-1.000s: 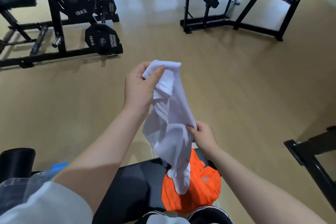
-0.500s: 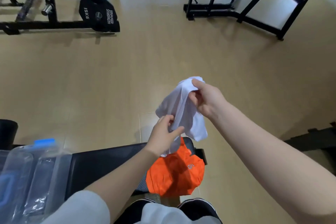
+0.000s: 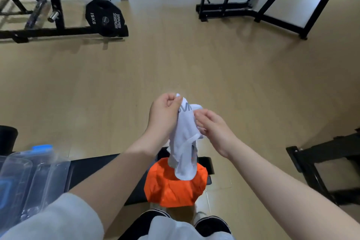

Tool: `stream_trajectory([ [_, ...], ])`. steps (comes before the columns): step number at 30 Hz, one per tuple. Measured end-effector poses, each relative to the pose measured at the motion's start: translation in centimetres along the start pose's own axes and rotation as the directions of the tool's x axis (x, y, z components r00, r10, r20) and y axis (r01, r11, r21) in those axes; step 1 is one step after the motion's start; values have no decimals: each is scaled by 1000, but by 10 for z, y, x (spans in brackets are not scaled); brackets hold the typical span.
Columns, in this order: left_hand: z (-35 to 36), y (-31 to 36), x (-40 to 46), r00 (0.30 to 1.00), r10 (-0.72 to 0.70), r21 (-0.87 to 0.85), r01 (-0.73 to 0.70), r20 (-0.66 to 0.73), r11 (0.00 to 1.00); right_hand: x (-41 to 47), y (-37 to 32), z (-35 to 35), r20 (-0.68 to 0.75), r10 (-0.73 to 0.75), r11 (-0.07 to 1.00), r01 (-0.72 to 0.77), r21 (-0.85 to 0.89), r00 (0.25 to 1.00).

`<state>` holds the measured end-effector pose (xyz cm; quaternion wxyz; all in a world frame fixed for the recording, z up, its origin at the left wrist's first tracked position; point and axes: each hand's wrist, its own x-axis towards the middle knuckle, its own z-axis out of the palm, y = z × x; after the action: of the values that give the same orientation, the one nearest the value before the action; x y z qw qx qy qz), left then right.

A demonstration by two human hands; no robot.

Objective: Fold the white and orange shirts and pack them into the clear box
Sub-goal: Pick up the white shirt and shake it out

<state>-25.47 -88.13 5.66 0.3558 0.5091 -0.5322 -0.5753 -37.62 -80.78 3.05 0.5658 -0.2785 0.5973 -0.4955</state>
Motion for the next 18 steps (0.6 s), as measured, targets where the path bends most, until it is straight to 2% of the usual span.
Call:
stream_trajectory([
  [2,10,11,-1,999,-8,9,8,-33,1000,-14,11,-6,109,-18,988,34,-152,994],
  [3,14,17,-2,999,-14,-5,14,-43,1000,-18,14,-8,113,-32,975,56,-213,993],
  [5,22,29,-5,998,-10,-68,6,-66,998,-18,17,-15,5,-129,933,123,-339,992],
  [7,26,35,-9,995,-3,-127,-9,-98,992,-18,16,-21,-118,-192,920,137,-367,974],
  [9,27,35,-18,995,-5,-174,-13,-104,985,-23,6,-24,-142,-184,953,142,-266,973],
  [11,28,28,-30,999,-32,-199,23,-43,980,-29,-6,-25,-122,-133,986,118,-120,984],
  [15,34,3,-67,991,-82,-33,86,108,996,-34,-25,-24,-128,-24,998,32,58,991],
  [18,32,-13,-90,984,-85,-16,89,159,996,-39,-33,-23,-140,-19,995,33,98,990],
])
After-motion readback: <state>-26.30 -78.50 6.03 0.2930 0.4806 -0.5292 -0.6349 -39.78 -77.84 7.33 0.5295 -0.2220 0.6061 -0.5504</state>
